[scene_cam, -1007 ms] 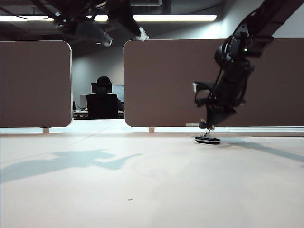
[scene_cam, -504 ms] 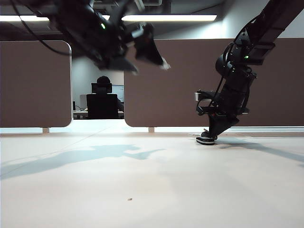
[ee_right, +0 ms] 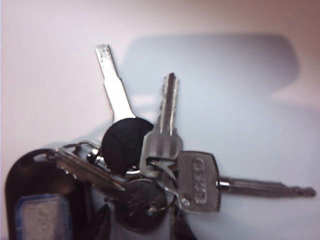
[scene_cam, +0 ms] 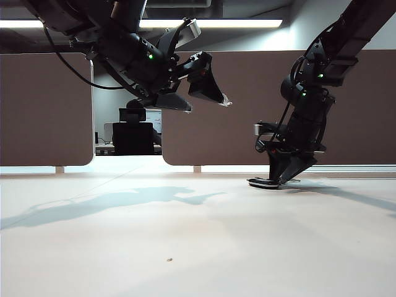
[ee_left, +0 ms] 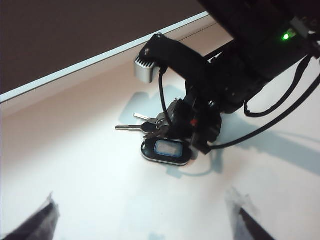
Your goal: Hang the bunch of keys on the hook.
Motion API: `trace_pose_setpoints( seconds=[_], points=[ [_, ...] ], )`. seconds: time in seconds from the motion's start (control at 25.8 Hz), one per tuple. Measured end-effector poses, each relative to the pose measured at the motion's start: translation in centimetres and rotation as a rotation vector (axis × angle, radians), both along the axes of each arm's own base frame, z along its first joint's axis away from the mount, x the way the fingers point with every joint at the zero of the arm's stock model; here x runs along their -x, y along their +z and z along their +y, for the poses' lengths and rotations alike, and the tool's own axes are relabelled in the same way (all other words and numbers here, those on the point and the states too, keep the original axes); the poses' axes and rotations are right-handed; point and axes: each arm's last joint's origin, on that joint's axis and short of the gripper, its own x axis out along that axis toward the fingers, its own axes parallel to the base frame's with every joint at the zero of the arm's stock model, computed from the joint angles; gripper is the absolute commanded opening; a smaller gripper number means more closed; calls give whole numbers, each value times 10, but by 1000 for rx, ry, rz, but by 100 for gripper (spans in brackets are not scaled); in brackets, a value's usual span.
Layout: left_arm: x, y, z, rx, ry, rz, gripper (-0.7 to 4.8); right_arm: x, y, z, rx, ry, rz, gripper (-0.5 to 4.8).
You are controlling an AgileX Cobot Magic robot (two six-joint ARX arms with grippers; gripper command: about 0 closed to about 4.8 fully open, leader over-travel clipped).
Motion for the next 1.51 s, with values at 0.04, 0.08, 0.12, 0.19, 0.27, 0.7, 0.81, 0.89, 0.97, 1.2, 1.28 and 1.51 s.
trace_pose_setpoints(
  seconds=[0.04, 0.08, 0.12, 0.19, 0.27, 0.7, 0.81, 0.89, 0.97, 1.2, 1.28, 1.51],
  points=[
    [0, 0, 0, -1, 0, 1, 479, 0, 3, -1, -3, -1, -6, 155],
    [0, 0, 0, -2, 0, 3, 479, 0, 8, -5, -5, -7, -16, 160],
    [0, -1, 0, -3, 0, 4, 479, 0, 13, -9, -14, -12, -27, 160],
    [0, -1, 0, -5, 0, 6, 479, 1, 26, -20, -42, -13, -60, 164],
    [0, -1, 0, -6, -1, 8, 479, 0, 35, -31, -56, -19, -91, 173],
    [1, -2, 0, -13, 0, 20, 479, -5, 38, -46, -126, 2, -131, 172],
    [1, -2, 0, -13, 0, 20, 479, -6, 35, -38, -134, 21, -129, 171],
    [1, -2, 0, -13, 0, 20, 479, -6, 31, -34, -139, 24, -119, 171],
    [1, -2, 0, -13, 0, 19, 479, -6, 27, -32, -147, 19, -101, 171],
    [1, -2, 0, -14, 1, 21, 479, -8, -3, -33, -153, -18, 18, 171],
    [1, -3, 0, -16, 1, 24, 479, -10, -7, -33, -162, -21, 18, 171],
    [1, -4, 1, -21, 2, 33, 479, -15, -14, -32, -233, -1, 6, 171]
  ],
)
